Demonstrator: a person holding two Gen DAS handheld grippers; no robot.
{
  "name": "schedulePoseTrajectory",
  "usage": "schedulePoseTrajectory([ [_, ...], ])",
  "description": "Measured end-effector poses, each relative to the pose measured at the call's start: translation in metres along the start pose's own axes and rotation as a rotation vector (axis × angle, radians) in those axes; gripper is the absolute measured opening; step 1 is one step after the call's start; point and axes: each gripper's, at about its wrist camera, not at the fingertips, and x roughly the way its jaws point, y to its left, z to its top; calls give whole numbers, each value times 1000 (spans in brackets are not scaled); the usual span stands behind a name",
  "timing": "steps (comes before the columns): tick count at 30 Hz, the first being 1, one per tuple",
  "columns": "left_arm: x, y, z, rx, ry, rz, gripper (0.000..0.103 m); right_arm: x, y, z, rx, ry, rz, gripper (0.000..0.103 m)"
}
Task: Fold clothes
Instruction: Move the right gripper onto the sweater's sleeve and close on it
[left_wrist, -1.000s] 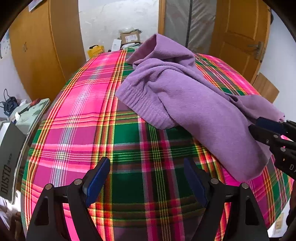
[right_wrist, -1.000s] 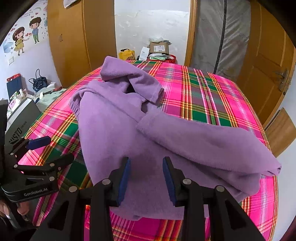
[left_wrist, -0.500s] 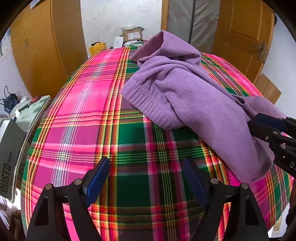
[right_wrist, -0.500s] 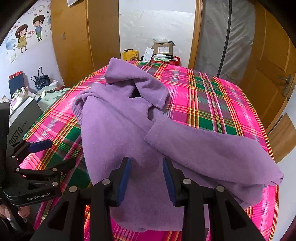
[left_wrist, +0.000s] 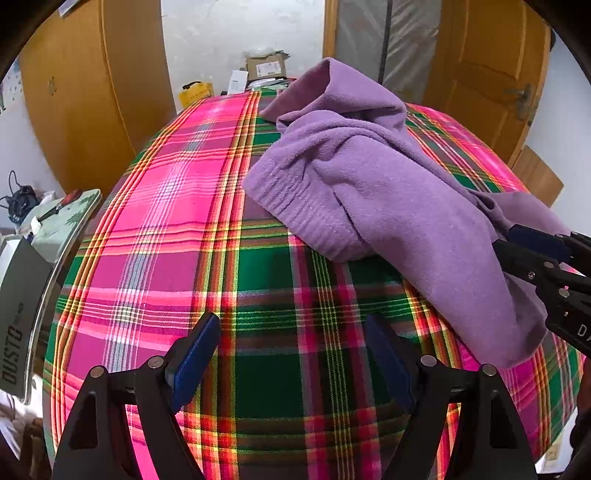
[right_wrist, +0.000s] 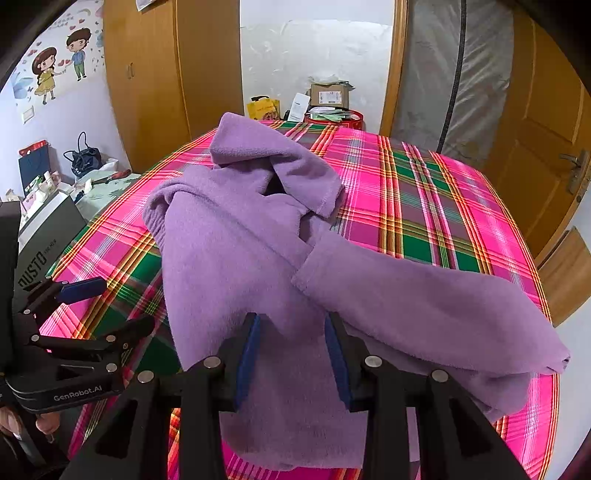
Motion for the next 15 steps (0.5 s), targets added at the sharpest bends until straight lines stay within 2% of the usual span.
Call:
schedulePoseTrajectory([
  [15,3,3,1,1,13,15,82,8,2,8,-20,-5,9,37],
])
